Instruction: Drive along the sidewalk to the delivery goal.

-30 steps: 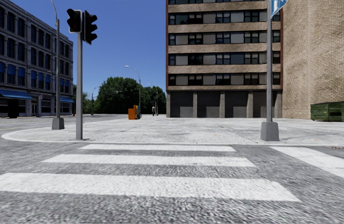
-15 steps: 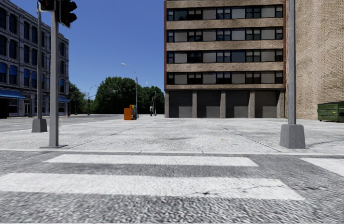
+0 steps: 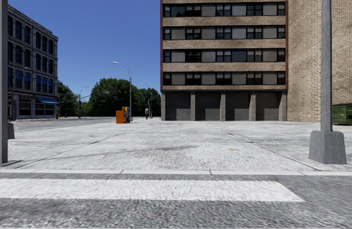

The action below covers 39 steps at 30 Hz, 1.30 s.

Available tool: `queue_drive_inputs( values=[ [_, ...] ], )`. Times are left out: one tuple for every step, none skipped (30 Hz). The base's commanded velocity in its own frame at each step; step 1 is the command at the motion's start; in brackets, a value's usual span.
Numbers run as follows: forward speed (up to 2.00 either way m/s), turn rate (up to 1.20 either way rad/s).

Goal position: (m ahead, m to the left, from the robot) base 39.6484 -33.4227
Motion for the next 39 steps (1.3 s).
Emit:
queue_drive_inputs(
  values=[
    [2.00, 0.00],
    [2.00, 0.00],
    [2.00, 0.00],
    [2.00, 0.00],
    [2.00, 0.00],
    [2.00, 0.00],
    [2.00, 0.00],
    [2.00, 0.00],
    [2.00, 0.00],
    [2.00, 0.00],
    [2.00, 0.00],
    [2.00, 0.00],
    [2.00, 0.00],
    [2.00, 0.00],
    [2.00, 0.00],
    [2.00, 0.00],
    [2.00, 0.00],
    [2.00, 0.00],
    [2.00, 0.00],
    [2.00, 0.00],
    [2.00, 0.00],
    [2.00, 0.00],
    [2.00, 0.00],
    [2.00, 0.00],
    [2.00, 0.00],
    [2.00, 0.00],
    [2.00, 0.00],
    [2.00, 0.00],
    [2.00, 0.00],
    [2.00, 0.00],
    [2.00, 0.00],
    [2.00, 0.00],
    [2.00, 0.00],
    [2.00, 0.00],
    [2.00, 0.00],
    [2.00, 0.00],
    [2.00, 0.00],
    [2.00, 0.00],
    [2.00, 0.00]
  ],
)
